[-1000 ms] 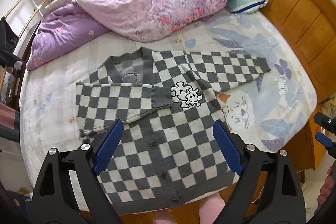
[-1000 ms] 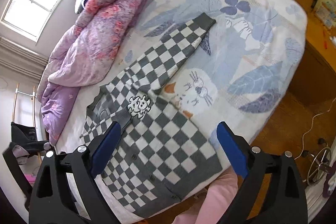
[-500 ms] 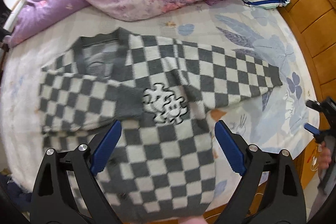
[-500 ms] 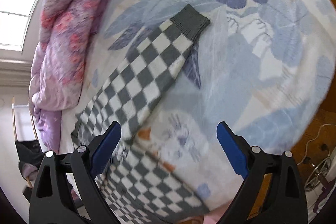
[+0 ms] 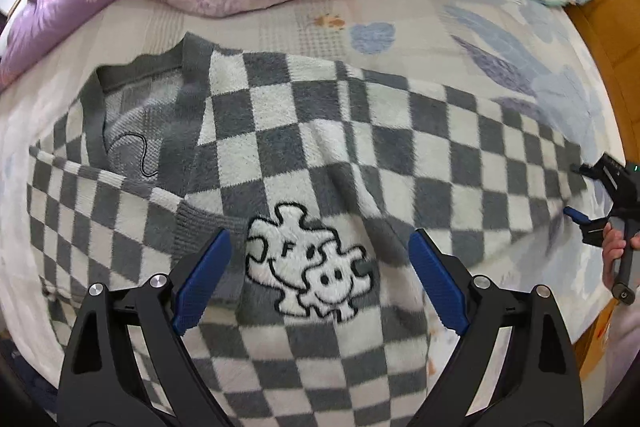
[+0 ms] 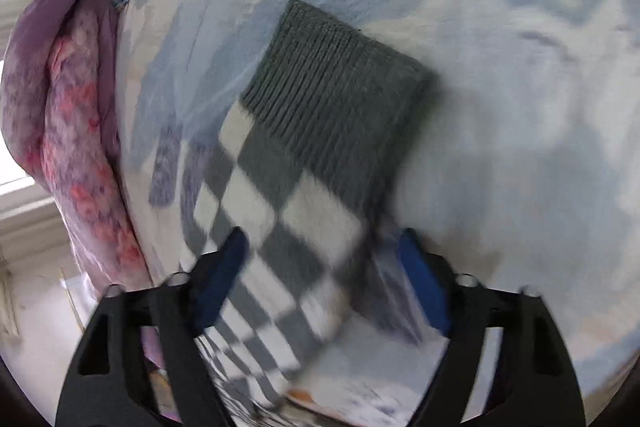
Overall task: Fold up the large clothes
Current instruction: 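Close the right gripper on the gray ribbed cuff of the other sleeve, then lift the cuff with the right gripper and fold it across the body while the left gripper pins the body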
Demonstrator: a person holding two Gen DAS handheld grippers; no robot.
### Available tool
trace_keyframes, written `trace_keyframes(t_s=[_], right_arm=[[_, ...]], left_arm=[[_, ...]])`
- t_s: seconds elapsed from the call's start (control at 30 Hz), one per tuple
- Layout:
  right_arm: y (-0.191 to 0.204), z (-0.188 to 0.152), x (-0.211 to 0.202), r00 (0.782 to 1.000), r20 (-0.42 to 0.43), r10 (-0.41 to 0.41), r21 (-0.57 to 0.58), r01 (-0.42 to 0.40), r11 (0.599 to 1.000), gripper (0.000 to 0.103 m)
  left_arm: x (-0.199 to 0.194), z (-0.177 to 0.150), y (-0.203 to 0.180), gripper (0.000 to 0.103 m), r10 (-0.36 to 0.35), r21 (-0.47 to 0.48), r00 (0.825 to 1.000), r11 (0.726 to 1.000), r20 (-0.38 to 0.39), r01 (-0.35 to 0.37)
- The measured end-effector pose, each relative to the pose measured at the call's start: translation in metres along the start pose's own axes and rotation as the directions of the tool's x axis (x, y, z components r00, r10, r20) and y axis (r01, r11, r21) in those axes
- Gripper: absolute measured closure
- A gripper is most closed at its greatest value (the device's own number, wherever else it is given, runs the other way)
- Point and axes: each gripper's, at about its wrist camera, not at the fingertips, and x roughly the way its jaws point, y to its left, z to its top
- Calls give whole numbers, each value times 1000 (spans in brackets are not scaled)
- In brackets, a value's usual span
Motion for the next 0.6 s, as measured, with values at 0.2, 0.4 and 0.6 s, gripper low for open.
trace_keyframes(t_s=[0.2, 0.4, 0.6], right_arm=[[7, 10, -17, 992, 127, -2, 1, 2, 1000, 91], [-6, 35, 5, 990, 72, 120, 51, -124, 991, 90], [14, 21, -37, 981, 177, 80, -57, -71, 996, 96]], left_arm=[[20, 6, 12, 13, -7, -55, 999, 998, -35, 5], [25, 7, 9, 13, -9, -38, 999, 999, -38, 7], [26, 12, 9, 13, -37, -76, 999, 997, -30, 34]])
